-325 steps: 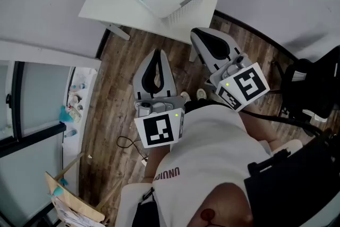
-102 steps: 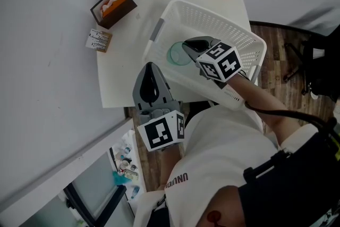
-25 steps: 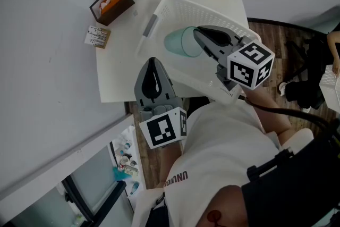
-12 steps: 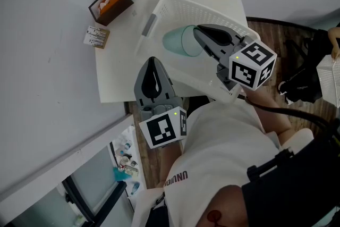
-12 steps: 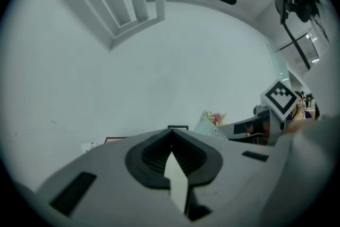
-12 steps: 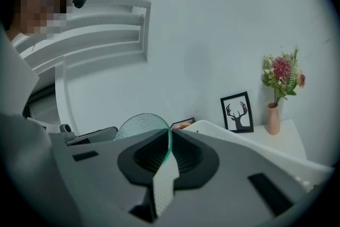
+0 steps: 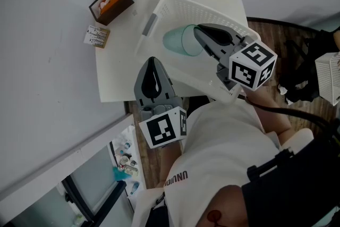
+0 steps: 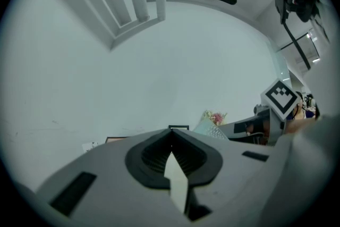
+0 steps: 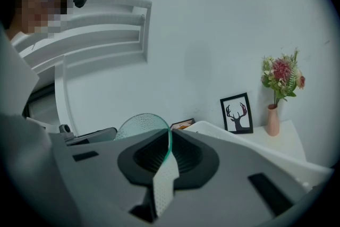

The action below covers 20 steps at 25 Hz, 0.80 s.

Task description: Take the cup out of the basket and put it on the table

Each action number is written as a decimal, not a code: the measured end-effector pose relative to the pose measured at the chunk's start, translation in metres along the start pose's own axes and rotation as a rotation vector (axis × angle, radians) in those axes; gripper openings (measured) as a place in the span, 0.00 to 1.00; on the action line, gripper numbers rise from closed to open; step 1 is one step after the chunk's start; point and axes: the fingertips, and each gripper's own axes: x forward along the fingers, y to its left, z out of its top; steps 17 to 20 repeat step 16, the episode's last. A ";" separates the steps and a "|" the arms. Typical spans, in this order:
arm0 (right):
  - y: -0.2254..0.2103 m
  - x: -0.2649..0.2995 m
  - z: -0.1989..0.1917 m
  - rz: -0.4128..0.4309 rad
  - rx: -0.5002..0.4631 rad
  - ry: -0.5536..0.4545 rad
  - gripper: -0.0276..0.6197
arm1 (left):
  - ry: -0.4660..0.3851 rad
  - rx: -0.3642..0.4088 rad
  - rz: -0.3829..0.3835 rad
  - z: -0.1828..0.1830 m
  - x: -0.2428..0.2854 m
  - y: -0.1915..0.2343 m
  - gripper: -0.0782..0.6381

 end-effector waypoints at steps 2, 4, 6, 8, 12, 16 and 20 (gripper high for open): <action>0.001 0.000 0.000 0.002 0.000 0.001 0.10 | 0.000 -0.001 0.001 0.000 0.000 0.000 0.13; 0.001 0.001 0.000 0.003 0.001 0.002 0.10 | -0.001 -0.002 0.001 0.001 0.000 0.001 0.13; 0.001 0.001 0.000 0.005 0.002 0.003 0.10 | -0.002 -0.001 0.001 0.001 0.000 0.001 0.13; 0.001 0.001 0.000 0.006 0.003 0.003 0.10 | -0.002 -0.001 0.001 0.000 0.000 0.000 0.13; 0.001 0.001 0.000 0.005 0.002 0.004 0.10 | 0.000 0.000 -0.001 0.001 0.001 0.000 0.13; 0.001 0.002 0.001 0.006 0.004 0.005 0.10 | 0.000 -0.002 0.000 0.002 0.002 0.001 0.13; 0.001 0.002 0.001 0.006 0.004 0.005 0.10 | 0.000 -0.002 0.000 0.002 0.002 0.001 0.13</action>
